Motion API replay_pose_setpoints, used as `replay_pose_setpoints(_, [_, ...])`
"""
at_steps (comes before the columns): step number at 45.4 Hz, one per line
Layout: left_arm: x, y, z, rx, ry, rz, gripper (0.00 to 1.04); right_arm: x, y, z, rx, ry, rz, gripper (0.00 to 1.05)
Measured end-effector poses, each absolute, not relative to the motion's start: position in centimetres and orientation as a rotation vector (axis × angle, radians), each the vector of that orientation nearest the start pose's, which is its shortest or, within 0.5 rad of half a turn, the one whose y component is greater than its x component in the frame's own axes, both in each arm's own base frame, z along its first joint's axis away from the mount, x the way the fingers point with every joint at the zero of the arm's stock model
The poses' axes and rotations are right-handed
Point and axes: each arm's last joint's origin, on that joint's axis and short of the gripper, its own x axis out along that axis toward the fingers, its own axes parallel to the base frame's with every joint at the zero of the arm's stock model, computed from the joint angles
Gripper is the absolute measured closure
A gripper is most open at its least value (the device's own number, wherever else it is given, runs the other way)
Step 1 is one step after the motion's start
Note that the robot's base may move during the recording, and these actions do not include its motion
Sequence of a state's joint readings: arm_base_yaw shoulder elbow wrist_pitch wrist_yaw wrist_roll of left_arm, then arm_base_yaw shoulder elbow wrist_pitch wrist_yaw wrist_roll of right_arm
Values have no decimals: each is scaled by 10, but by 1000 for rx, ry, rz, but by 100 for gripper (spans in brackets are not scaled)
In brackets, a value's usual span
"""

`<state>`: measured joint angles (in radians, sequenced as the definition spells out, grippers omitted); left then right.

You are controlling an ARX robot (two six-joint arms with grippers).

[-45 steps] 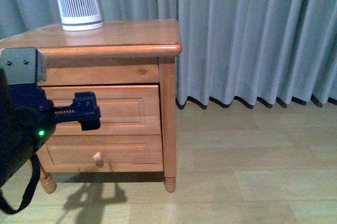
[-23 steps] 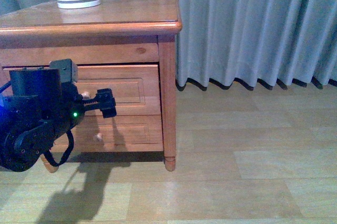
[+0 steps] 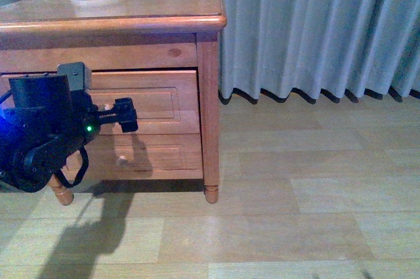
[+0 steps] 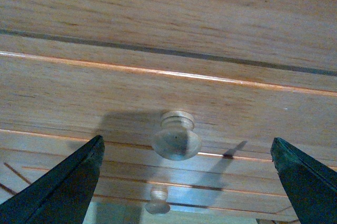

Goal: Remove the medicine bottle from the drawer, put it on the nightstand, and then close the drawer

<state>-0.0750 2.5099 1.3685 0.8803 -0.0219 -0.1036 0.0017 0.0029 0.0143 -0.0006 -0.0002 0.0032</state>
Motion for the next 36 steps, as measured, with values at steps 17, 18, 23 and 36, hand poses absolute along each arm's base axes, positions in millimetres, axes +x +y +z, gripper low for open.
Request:
replay_pose_setpoints(17, [495,-28,31,-46,249,-58,7,97,0,168,3,-11,2,7])
replay_pose_setpoints(18, [495,-27,31,-42,248,-62,7,97,0,168,3,-10,2,7])
replay_pose_setpoints(23, [497,-25,28,-38,255,-69,7,97,0,168,3,-11,2,7])
replay_pose_setpoints(36, [497,-19,26,-32,258,-62,13,97,0,168,3,-11,2,7])
